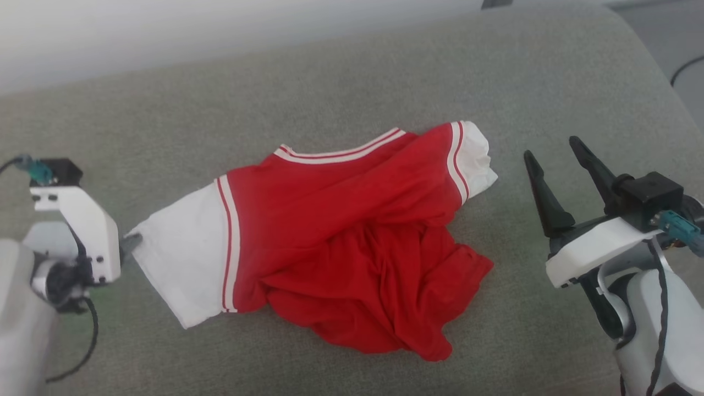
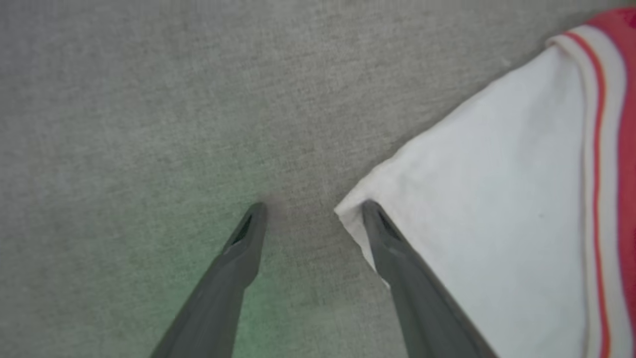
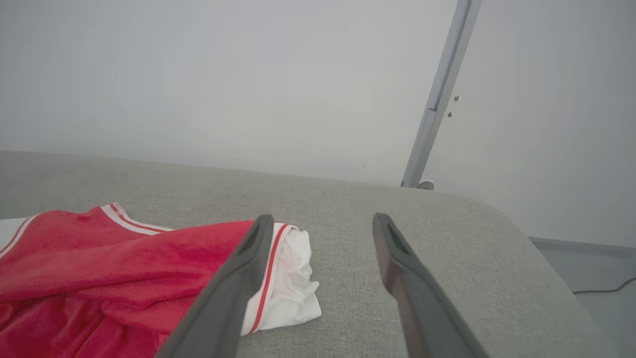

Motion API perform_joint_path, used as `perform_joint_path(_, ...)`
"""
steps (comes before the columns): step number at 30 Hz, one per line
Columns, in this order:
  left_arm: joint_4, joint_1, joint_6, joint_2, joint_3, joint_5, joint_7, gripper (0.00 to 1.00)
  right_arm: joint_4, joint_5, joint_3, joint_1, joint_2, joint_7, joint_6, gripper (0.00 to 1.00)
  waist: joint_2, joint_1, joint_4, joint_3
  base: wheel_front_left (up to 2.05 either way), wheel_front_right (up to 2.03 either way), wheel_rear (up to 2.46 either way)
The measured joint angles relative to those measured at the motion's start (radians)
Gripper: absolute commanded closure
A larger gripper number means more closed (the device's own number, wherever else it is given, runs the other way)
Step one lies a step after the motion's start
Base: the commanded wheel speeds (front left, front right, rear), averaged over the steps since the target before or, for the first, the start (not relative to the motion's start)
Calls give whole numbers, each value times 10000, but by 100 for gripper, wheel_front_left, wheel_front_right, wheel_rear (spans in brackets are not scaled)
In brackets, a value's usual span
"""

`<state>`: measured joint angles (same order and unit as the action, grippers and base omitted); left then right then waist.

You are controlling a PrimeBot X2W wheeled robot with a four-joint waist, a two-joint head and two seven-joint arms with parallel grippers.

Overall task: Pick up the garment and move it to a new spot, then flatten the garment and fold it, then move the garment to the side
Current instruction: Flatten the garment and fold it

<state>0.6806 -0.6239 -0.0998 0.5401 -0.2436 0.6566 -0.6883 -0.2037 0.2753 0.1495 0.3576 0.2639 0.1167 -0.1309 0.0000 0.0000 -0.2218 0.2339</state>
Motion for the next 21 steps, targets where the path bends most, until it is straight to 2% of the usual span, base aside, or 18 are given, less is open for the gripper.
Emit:
perform_joint_path(5,686,-796,79,-157,-155,-58,-334,0,-111,48,92,185,-17,-27,0,0,0,0,-103,444,0,0,0)
perform_joint_path(10,1227,-1370,336,-506,-86,232,-1024,0,-232,54,180,413,-4,-65,0,0,1,0,-70,600,0,0,0)
perform_joint_path(16,1400,-1744,688,-823,-67,433,-1806,0,-270,69,238,580,27,-153,0,0,1,0,13,630,0,0,0)
perform_joint_path(21,1198,-1862,796,-872,-270,428,-2274,0,-291,125,280,636,36,-203,0,0,1,0,59,654,0,0,0)
